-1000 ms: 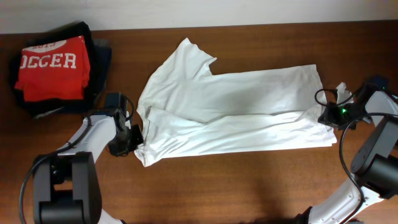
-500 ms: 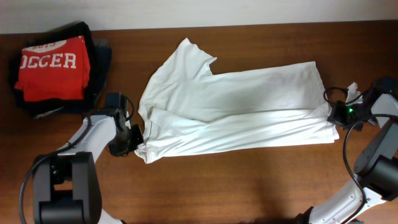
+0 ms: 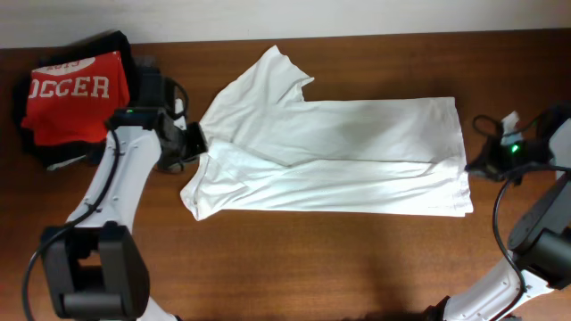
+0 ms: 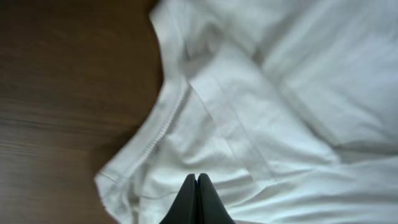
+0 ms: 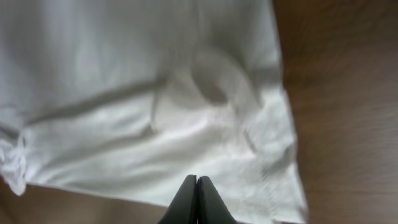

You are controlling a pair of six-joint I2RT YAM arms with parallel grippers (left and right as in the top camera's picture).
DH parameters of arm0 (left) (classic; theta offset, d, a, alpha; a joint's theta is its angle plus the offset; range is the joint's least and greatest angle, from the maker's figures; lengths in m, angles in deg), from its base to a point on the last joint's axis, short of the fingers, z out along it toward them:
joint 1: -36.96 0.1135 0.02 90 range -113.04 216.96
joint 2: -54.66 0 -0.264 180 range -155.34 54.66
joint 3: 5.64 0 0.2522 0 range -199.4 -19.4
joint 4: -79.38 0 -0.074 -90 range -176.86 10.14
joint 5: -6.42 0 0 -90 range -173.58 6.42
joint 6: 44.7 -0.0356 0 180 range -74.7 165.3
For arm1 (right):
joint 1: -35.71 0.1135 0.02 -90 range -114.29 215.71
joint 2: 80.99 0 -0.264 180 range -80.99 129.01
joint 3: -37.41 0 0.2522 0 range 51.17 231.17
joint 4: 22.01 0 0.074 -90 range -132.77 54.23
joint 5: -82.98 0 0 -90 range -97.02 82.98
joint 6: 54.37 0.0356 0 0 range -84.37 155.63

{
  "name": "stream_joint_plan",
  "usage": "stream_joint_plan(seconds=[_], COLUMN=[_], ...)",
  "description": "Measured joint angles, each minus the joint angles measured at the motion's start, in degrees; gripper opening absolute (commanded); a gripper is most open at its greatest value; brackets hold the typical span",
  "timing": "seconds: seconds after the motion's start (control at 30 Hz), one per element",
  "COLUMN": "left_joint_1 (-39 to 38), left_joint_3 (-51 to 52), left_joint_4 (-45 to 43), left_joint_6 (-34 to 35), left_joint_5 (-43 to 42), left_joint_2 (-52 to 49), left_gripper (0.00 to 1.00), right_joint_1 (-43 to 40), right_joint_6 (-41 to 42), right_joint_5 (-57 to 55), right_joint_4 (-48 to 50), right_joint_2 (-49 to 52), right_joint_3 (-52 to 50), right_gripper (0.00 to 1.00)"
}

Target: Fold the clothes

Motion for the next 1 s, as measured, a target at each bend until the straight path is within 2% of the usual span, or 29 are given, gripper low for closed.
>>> stream_joint_plan(seconds=[0.13, 0.3, 0.47, 0.57, 0.63, 0.7, 0.77, 0.87, 1.0], left_joint_1=[-1.03, -1.01, -0.37, 0.2, -0.7, -3.06, -4.72, -5.81, -5.81], left_joint_3=[0.59, 0.59, 0.15, -0.61, -0.9, -2.43, -1.55, 8.07, 17.99], left_joint_4=[2.29, 0.04, -0.22, 1.05, 6.84, 16.76, 20.44, 20.0, 10.62], left_joint_6=[0.02, 0.02, 0.02, 0.02, 0.81, 1.14, 1.11, 1.14, 1.18], left_joint_5=[4.68, 4.57, 5.25, 6.34, 8.24, 10.19, 10.6, 10.29, 8.83], left_joint_2=[-6.8, -14.71, -14.75, -11.74, -3.26, 3.56, 3.91, 3.45, 2.93], left_gripper=[0.01, 0.01, 0.01, 0.01, 0.04, 0.01, 0.0, 0.01, 0.0], right_joint_1=[0.55, 1.42, 1.55, 1.6, 1.6, 1.6, 1.6, 1.6, 1.6], right_joint_6=[0.02, 3.06, 7.04, 8.24, 8.33, 8.35, 8.31, 8.33, 8.33], right_joint_5=[1.66, -3.41, -5.95, -5.92, -5.92, -5.92, -5.92, -5.92, -5.99], right_joint_4=[5.22, 9.66, 9.92, 10.54, 10.58, 10.6, 10.6, 10.67, 10.8], right_joint_2=[0.04, 0.04, -0.07, -0.17, -0.2, -0.2, -0.2, -0.2, -0.26], right_joint_3=[-7.43, -12.63, -12.76, -12.76, -12.76, -12.76, -12.76, -12.76, -12.76], right_gripper=[0.04, 0.04, 0.04, 0.04, 0.04, 0.05, 0.05, 0.05, 0.05])
